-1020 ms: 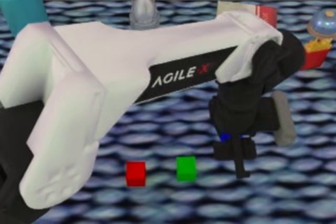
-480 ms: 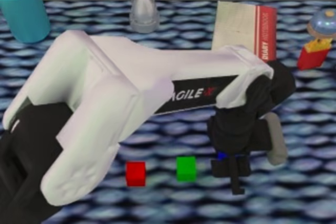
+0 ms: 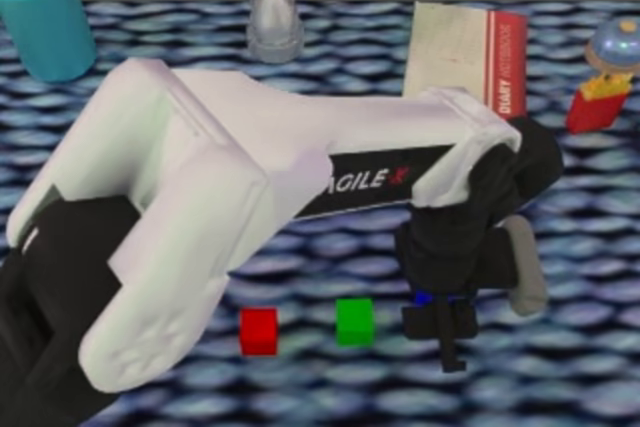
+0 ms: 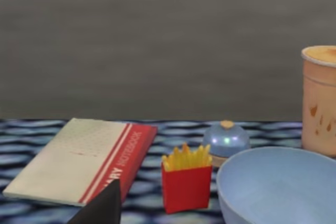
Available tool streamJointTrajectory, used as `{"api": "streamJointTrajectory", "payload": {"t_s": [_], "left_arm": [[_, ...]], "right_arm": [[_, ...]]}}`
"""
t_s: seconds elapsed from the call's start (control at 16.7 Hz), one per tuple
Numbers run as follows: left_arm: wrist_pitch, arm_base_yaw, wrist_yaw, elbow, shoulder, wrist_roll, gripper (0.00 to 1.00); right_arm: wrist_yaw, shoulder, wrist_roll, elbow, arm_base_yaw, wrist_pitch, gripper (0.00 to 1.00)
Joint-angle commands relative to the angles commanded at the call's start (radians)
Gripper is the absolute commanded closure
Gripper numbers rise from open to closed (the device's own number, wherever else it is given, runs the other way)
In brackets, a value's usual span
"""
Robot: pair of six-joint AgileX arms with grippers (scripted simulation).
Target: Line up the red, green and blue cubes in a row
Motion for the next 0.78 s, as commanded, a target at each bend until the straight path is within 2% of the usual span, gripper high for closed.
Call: {"api": "streamJointTrajectory", "payload": {"t_s": [0.42,0.78], "left_arm": [[0.000,0.000,0.000,0.000,0.000,0.000,0.02],[0.000,0.000,0.000,0.000,0.000,0.000,0.00]], "right_arm": [[0.000,0.000,0.000,0.000,0.000,0.000,0.00],[0.000,0.000,0.000,0.000,0.000,0.000,0.00]]}}
